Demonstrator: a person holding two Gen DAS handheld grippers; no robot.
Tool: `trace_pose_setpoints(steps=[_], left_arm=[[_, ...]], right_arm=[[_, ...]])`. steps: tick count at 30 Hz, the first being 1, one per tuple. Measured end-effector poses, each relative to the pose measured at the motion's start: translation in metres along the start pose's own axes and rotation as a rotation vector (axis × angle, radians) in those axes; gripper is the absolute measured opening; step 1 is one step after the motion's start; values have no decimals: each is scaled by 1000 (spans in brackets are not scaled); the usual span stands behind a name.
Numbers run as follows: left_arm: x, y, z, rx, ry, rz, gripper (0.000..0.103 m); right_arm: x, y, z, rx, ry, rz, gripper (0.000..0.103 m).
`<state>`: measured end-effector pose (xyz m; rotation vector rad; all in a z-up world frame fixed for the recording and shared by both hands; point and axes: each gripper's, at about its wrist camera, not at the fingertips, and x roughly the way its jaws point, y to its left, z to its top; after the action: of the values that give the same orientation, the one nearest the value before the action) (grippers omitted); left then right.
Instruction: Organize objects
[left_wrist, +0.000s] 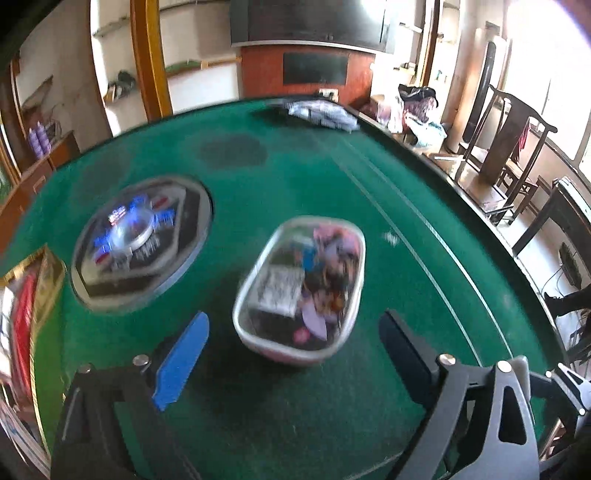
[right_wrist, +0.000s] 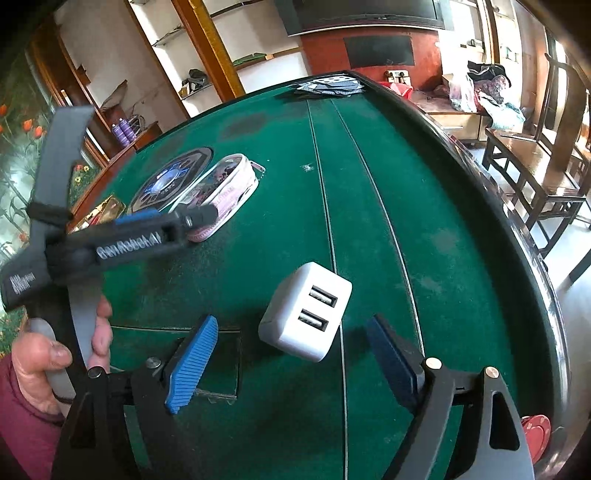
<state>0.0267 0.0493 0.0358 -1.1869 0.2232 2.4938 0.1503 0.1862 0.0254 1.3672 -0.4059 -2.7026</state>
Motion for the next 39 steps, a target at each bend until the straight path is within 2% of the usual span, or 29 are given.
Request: trace_pose_setpoints(steps=[2, 4, 7, 9, 12, 15, 20, 21, 23, 25, 29, 31, 32, 33, 34, 39], left_arm=[[-3, 2, 9, 17, -31, 10, 94], [-2, 4, 15, 35, -61, 27, 102], [21, 0, 22, 113, -21, 84, 103], [27, 0, 24, 110, -42, 43, 103], [39, -5, 28, 98, -15, 22, 103], [60, -18, 22, 156, 50, 41, 103], [65, -21, 24, 142, 47, 61, 103], [65, -20, 23, 133, 49, 57, 100], [62, -19, 21, 112, 49, 1, 77], [57, -19, 21, 88, 59, -24, 33], [44, -27, 11, 114, 52, 14, 31], [37, -26, 6, 96, 53, 1, 31], [34, -24, 5, 88, 52, -4, 31], [30, -23, 3, 78, 49, -9, 31], [24, -19, 1, 62, 45, -13, 31], [-1, -6, -9, 0, 34, -31, 31]], right_arm=[[0, 0, 0, 2, 1, 2, 88], [0, -1, 0, 6, -2, 7, 88], [1, 0, 0, -2, -5, 2, 89], [2, 0, 0, -3, -7, -4, 89], [3, 2, 1, -12, -6, -14, 89], [3, 1, 2, -12, -3, -9, 90], [4, 2, 2, -10, -10, -15, 90], [4, 3, 2, -13, -11, -23, 90], [5, 5, 1, -18, -13, -37, 90], [5, 7, 1, -20, -11, -48, 90], [6, 7, 3, -2, -7, -62, 89], [4, 4, 4, 18, -15, -76, 76], [3, 1, 5, 27, -18, -89, 60], [3, -2, 6, 39, -11, -64, 49], [3, -3, 8, 46, -5, -46, 46], [-1, -2, 5, 59, -3, -38, 45]])
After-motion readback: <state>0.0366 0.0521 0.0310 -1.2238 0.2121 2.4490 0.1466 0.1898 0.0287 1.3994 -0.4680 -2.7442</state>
